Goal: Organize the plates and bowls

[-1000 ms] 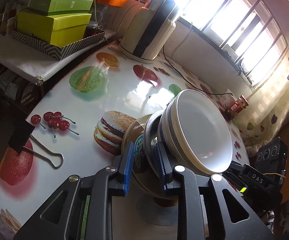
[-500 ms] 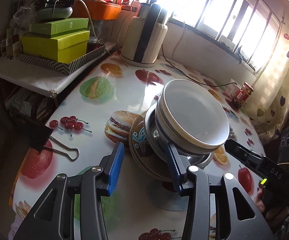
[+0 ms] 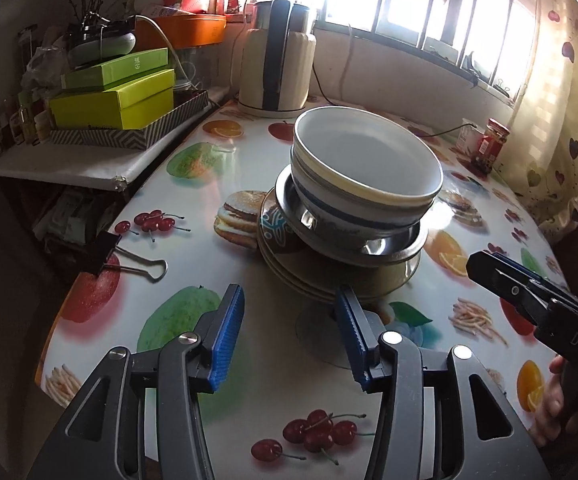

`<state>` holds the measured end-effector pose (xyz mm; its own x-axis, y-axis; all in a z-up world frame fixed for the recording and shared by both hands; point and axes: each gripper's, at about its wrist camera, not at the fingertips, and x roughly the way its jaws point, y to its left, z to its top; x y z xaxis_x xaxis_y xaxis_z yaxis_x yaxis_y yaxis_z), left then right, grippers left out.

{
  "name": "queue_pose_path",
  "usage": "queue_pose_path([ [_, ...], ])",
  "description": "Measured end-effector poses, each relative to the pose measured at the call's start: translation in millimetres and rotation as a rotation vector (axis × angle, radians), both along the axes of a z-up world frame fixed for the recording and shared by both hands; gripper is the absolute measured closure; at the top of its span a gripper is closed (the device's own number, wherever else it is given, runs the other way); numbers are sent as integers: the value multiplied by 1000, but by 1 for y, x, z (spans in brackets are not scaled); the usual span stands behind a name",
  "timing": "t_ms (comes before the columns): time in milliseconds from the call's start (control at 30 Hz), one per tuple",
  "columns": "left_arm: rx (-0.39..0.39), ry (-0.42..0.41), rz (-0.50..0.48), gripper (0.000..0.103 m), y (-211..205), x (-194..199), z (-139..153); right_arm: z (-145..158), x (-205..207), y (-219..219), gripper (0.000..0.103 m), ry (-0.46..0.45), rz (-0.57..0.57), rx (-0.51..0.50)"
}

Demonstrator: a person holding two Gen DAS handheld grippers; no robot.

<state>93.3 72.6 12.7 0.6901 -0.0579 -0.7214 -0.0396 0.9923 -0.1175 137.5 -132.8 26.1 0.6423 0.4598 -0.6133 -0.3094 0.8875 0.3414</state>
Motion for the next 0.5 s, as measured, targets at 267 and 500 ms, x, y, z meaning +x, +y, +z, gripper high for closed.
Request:
queue_pose_path([
  [267,26,22,-6,52,-7,-10,-10,-7,-17,11,38,-5,23,-83],
  [500,52,16,10,52,-11,-19,-16,-13,-27,12,35,8,-12,-133],
])
